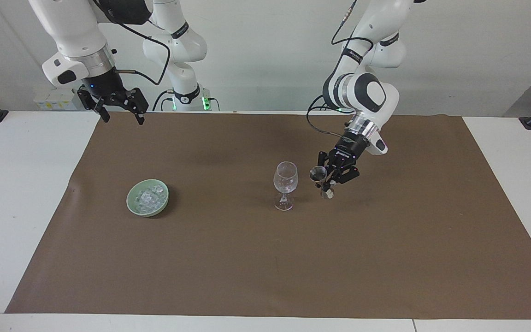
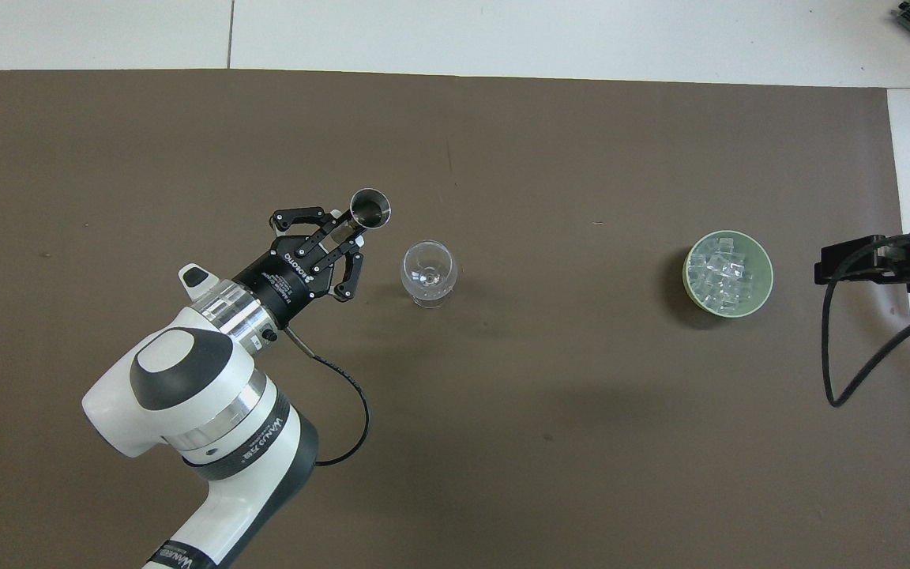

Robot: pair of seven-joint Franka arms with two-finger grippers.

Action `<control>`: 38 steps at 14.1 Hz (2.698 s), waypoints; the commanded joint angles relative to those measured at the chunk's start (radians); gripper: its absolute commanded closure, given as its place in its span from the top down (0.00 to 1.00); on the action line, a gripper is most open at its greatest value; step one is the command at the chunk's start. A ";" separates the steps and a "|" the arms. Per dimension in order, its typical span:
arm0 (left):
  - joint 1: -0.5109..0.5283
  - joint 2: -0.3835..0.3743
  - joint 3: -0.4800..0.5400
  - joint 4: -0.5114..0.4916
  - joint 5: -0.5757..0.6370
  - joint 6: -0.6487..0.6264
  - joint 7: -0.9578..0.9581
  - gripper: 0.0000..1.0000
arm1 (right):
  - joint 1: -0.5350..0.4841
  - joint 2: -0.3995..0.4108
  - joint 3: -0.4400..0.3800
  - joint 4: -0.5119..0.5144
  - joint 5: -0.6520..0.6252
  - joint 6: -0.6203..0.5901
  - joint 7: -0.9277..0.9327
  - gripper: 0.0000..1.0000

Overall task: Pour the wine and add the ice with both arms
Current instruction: 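Carry the silver bottle to the clear glass with the left gripper, then tilt the silver bottle's mouth down over the clear glass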

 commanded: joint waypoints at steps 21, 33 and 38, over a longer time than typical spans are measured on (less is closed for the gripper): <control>-0.096 0.019 0.003 0.069 0.073 0.151 0.162 0.00 | -0.004 -0.016 -0.002 -0.013 0.015 -0.001 -0.025 1.00; -0.098 0.019 0.003 0.069 0.090 0.163 0.308 0.00 | -0.004 -0.016 -0.002 -0.013 0.015 -0.001 -0.025 1.00; -0.099 0.019 0.001 0.067 0.090 0.175 0.356 0.00 | -0.004 -0.016 -0.002 -0.013 0.015 0.000 -0.025 1.00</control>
